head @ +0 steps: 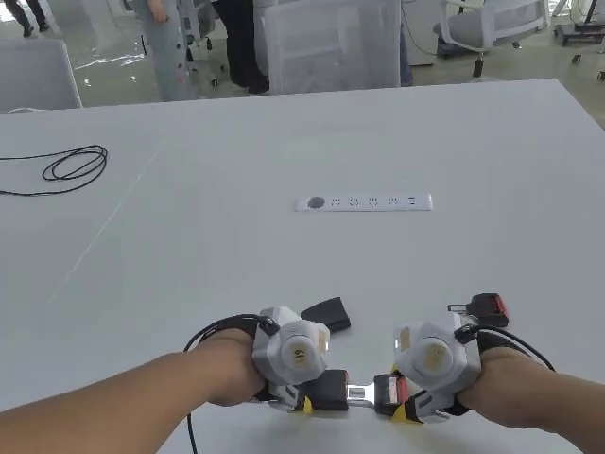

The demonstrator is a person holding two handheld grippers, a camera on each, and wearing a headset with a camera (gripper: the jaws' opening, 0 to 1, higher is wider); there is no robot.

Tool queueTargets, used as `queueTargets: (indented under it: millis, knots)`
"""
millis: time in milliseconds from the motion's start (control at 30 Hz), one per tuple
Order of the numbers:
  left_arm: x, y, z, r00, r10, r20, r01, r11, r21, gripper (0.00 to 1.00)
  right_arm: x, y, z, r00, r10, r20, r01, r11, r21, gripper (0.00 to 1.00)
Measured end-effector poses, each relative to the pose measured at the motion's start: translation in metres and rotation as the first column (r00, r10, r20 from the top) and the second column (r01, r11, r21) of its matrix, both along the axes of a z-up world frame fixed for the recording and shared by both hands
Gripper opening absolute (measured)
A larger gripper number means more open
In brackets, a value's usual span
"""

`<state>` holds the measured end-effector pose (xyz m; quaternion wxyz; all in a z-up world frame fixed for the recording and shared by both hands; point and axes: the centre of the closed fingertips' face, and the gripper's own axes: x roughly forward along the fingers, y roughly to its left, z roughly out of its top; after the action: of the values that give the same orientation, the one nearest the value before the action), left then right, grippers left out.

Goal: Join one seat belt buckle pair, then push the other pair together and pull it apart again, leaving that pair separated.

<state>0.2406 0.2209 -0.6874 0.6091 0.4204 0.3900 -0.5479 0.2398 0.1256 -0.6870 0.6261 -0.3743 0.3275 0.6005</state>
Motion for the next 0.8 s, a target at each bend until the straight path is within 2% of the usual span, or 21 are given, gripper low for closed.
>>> queueTargets:
  millis: [267, 800]
  knots:
    - [0.000, -0.001, 0.001, 1.000, -0.015, 0.005, 0.015, 1.000, -0.014, 0.31, 0.001, 0.012, 0.000, 1.000, 0.001, 0.000, -0.001, 0.999, 0.033, 0.34]
    - [-0.001, -0.001, 0.000, 0.999, -0.034, 0.001, 0.034, 0.999, -0.013, 0.31, 0.001, 0.021, 0.000, 1.000, -0.006, 0.001, 0.006, 1.000, 0.023, 0.33]
